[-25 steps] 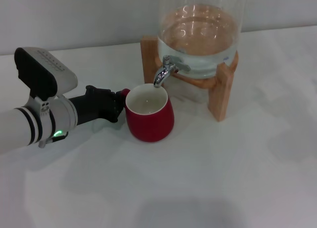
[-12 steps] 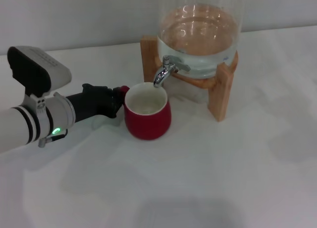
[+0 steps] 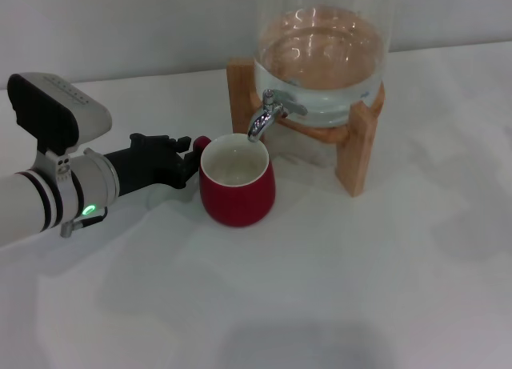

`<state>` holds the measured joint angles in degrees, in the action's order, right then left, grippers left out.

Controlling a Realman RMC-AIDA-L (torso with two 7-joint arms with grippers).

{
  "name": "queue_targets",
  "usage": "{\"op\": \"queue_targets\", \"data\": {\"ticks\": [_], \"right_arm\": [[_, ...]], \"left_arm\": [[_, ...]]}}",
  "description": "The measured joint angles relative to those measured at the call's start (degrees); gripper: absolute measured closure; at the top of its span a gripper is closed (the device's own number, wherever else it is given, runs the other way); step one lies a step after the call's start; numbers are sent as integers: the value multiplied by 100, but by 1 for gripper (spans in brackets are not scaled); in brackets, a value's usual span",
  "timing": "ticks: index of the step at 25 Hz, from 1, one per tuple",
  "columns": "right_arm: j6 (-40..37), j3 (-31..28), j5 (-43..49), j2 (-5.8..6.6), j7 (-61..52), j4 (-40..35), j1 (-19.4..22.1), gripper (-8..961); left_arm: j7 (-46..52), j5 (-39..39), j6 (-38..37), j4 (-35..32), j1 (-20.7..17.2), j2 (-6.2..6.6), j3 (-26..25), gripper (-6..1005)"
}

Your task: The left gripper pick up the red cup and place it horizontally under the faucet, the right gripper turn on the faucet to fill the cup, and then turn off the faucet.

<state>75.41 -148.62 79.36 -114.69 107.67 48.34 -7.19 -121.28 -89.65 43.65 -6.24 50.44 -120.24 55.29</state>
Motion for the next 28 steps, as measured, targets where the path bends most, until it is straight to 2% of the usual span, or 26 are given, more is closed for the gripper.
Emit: {"op": "queue_targets", "data": {"ticks": [7, 10, 17, 21, 28], "right_arm": [[0, 0, 0, 0, 0, 0, 18, 234], [0, 0, 0, 0, 0, 0, 25, 234], [0, -2, 0, 0, 0, -3, 49, 234], [0, -11, -1, 0, 0, -5, 61, 234], [0, -11, -5, 0, -8, -6, 32, 234]], "left_arm": [[9, -97, 24, 6, 0, 1, 15, 737], [9, -77, 57, 25, 1, 1, 106, 623], [167, -73, 106, -9, -175, 0, 389, 590], [263, -106, 317, -157, -410, 15, 393, 591], [689, -109, 1339, -1257, -1265, 23, 399, 593]]}}
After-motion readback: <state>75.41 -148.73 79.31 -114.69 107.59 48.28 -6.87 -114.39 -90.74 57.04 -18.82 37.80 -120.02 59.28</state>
